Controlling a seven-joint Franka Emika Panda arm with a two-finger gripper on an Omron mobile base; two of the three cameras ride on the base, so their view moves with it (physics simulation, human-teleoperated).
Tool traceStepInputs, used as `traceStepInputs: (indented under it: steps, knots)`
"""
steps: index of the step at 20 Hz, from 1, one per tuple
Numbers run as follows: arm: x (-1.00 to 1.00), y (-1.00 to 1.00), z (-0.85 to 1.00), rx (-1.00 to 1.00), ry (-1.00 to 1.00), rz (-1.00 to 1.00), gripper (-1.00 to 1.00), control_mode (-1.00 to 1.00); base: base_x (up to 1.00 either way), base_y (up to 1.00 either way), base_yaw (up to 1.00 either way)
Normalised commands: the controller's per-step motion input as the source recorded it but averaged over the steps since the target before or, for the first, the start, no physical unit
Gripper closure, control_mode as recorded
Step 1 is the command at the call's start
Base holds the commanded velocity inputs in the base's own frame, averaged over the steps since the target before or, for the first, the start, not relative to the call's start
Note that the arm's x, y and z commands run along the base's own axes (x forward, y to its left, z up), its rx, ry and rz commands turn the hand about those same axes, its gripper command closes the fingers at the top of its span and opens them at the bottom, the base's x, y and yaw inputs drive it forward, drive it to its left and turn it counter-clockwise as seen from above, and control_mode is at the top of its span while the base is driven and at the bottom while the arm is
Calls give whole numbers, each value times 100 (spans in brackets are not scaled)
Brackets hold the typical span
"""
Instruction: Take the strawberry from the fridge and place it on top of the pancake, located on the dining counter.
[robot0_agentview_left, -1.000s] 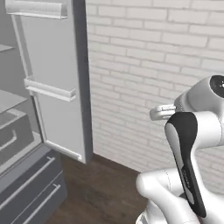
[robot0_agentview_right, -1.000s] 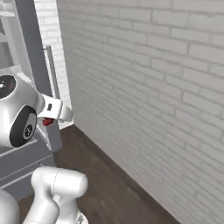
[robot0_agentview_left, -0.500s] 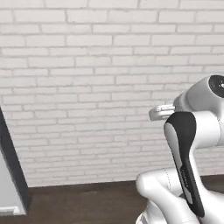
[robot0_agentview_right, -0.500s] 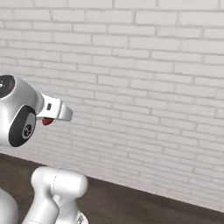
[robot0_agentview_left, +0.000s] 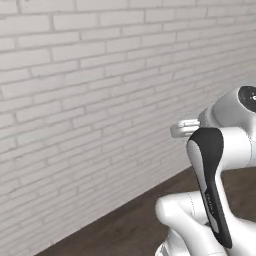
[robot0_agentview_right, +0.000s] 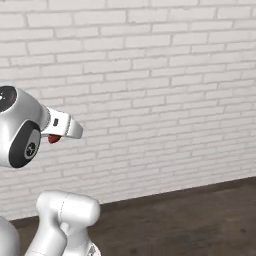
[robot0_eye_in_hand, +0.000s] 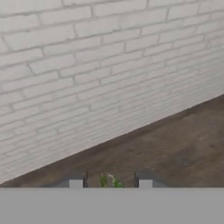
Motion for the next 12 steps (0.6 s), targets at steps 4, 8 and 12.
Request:
traceStepInputs:
  steps: [4,8,12]
  knots:
    - [0,0,0,0,0,0,100,100,5,-95,-75]
    - [0,0,0,0,0,0,100,100,22,-75,-73]
    - [0,0,0,0,0,0,100,100,36,-36,-76]
